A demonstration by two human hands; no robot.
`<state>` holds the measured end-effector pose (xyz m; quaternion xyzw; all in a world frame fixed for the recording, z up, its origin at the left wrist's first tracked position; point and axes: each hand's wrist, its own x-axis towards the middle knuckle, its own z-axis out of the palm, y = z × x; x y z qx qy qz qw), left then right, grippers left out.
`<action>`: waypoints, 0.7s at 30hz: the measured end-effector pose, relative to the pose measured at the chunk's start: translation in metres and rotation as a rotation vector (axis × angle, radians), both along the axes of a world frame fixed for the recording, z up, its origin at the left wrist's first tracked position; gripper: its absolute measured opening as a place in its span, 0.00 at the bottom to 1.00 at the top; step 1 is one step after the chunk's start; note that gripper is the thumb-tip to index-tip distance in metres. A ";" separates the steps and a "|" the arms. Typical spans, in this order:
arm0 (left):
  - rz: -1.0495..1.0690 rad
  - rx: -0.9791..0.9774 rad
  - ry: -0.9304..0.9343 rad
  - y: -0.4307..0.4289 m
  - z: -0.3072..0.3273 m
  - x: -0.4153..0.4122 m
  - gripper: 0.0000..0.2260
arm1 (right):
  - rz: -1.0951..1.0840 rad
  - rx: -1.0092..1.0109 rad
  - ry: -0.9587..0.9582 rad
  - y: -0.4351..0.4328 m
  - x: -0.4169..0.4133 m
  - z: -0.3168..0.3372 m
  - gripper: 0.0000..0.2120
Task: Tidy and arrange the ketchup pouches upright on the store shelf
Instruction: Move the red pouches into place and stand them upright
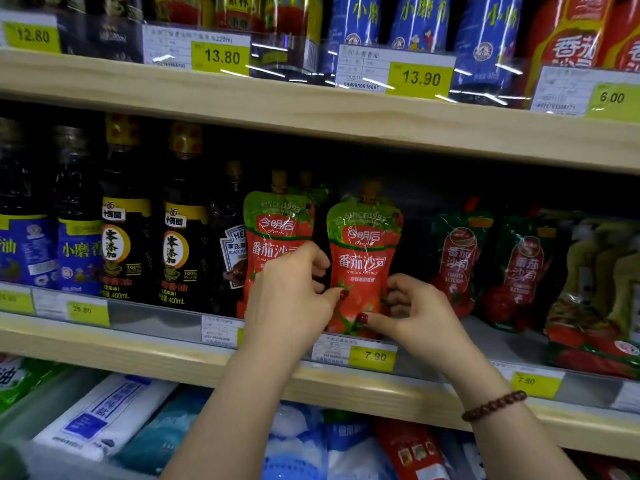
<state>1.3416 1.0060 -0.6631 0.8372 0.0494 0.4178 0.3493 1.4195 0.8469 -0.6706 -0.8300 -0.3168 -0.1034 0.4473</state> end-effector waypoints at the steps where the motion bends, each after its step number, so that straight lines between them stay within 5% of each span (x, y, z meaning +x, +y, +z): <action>1: 0.024 0.069 0.008 0.001 -0.002 -0.002 0.21 | -0.028 -0.009 -0.026 0.002 -0.001 -0.001 0.17; 4: -0.024 0.203 0.084 0.002 -0.010 -0.006 0.31 | -0.075 -0.003 -0.130 0.007 -0.006 -0.003 0.21; 6: -0.025 0.276 0.118 0.004 -0.012 -0.007 0.40 | -0.085 0.005 -0.173 0.007 -0.008 -0.003 0.32; 9: 0.022 0.326 0.102 0.002 -0.012 -0.008 0.41 | -0.092 -0.037 -0.164 0.002 -0.009 -0.001 0.42; 13: 0.081 0.361 0.069 -0.006 -0.015 -0.008 0.40 | -0.095 -0.204 -0.102 -0.018 -0.007 0.006 0.37; 21: 0.079 0.405 0.132 -0.018 -0.008 -0.001 0.46 | 0.160 -0.285 0.035 -0.047 -0.008 0.010 0.05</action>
